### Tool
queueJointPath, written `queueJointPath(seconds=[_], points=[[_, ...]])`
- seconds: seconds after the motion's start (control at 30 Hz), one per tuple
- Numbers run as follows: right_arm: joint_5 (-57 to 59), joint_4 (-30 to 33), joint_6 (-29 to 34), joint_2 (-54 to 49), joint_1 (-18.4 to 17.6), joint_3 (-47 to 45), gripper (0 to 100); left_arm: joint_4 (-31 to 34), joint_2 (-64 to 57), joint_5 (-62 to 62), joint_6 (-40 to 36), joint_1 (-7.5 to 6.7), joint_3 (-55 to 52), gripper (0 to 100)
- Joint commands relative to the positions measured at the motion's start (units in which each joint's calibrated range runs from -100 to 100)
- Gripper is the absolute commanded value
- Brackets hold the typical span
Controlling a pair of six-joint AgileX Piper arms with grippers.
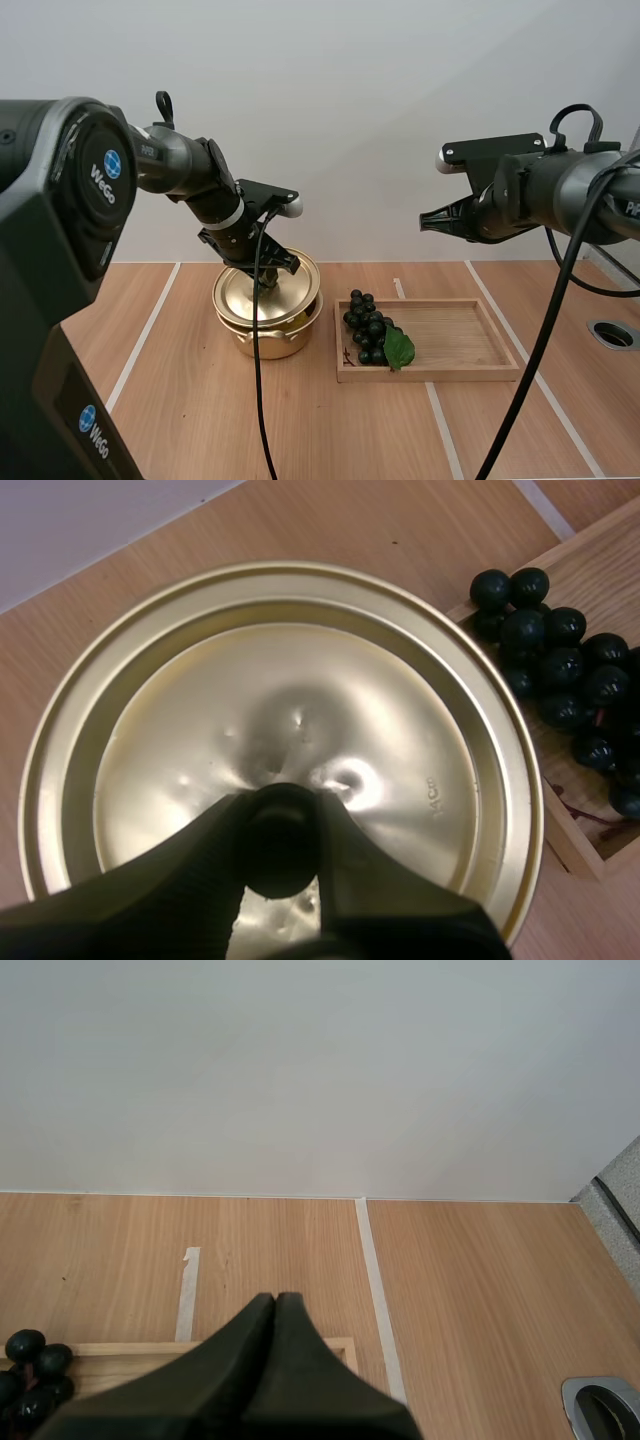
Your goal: Open the pot, put the pineapple inside, and close it
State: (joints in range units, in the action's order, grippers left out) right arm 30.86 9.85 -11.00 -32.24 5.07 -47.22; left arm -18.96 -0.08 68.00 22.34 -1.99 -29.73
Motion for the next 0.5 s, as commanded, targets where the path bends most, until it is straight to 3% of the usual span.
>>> queueJointPath(seconds=[0.0, 0.47], points=[[-1.1, 0.3, -0.5, -0.6, 0.2, -0.3, 0, 0.3, 0.4, 0.0, -0.4, -0.16, -0.2, 0], [-1.1, 0.3, -0.6, -0.6, 0.2, -0.3, 0, 0.4, 3.7, 0.3, -0.3, -0.16, -0.4, 0]])
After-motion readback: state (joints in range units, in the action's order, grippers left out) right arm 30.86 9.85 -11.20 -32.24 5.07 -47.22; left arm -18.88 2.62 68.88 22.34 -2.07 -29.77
